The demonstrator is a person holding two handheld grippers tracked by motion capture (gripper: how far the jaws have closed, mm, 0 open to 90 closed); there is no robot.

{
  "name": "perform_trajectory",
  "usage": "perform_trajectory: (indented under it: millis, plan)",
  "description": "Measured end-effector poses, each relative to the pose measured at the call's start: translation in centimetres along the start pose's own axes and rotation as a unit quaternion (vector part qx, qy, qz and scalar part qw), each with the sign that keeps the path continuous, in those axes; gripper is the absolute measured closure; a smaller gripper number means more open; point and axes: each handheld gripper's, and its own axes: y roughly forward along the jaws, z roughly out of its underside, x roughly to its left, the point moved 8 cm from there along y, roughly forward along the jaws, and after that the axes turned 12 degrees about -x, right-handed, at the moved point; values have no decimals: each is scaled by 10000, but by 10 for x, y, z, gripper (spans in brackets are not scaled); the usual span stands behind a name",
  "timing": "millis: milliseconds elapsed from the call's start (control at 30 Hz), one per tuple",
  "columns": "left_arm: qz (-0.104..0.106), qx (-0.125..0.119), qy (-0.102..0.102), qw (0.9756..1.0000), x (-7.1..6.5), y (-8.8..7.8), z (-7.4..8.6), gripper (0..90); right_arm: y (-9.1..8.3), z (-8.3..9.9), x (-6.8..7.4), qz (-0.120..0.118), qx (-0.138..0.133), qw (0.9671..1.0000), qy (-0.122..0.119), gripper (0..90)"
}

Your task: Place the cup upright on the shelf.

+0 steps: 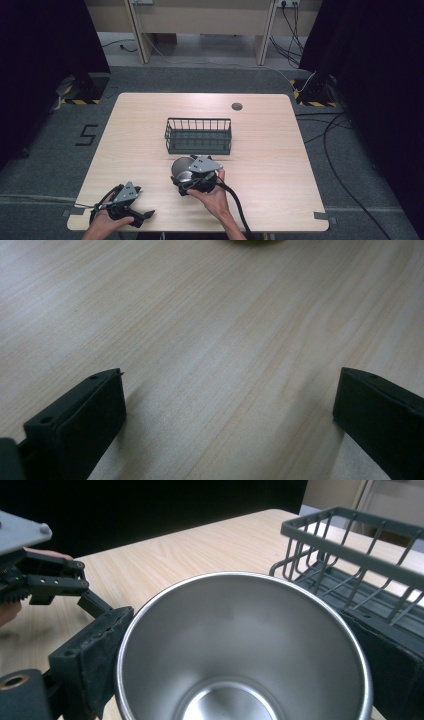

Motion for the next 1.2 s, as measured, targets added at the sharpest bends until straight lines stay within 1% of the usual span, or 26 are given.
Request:
perform_trajectory:
  millis: [67, 100, 167, 300, 333, 500, 733, 767, 800, 1067, 1167, 1200]
  plan:
    - [5, 5, 1, 10000, 0, 0, 0, 0, -2, -4, -1, 23, -30, 10000, 5, 61]
    - [1, 5, 6, 10000, 0, 0, 0, 0, -5, -9, -3, 54, -56, 10000, -20, 61]
    - [0, 2, 0, 10000, 0, 0, 0, 0, -5, -11, -3, 57, -62, 10000, -16, 61]
    - [6, 11, 5, 10000, 0, 0, 0, 0, -11, -24, -10, 159, -92, 9998, -71, 61]
    - [6, 11, 5, 10000, 0, 0, 0, 0, -11, -24, -10, 159, -92, 9998, -71, 61]
    - [1, 3, 0, 10000, 0, 0, 0, 0, -17, -36, -20, 282, -72, 9995, -88, 61]
    - [1, 1, 0, 10000, 0, 0, 0, 0, -23, -48, -29, 352, -100, 9993, -28, 61]
    - [0, -10, -14, 10000, 0, 0, 0, 0, -24, -52, -33, 377, -109, 9992, -27, 61]
    - [0, -10, -15, 10000, 0, 0, 0, 0, -24, -52, -33, 377, -109, 9992, -27, 61]
    - [-2, -14, -13, 10000, 0, 0, 0, 0, -28, -71, -46, 438, -106, 9990, -59, 62]
    - [-3, -14, -13, 10000, 0, 0, 0, 0, -27, -81, -54, 462, -99, 9989, -2, 62]
    - [-2, -17, -18, 10000, 0, 0, 0, 0, -27, -81, -54, 462, -99, 9989, -2, 62]
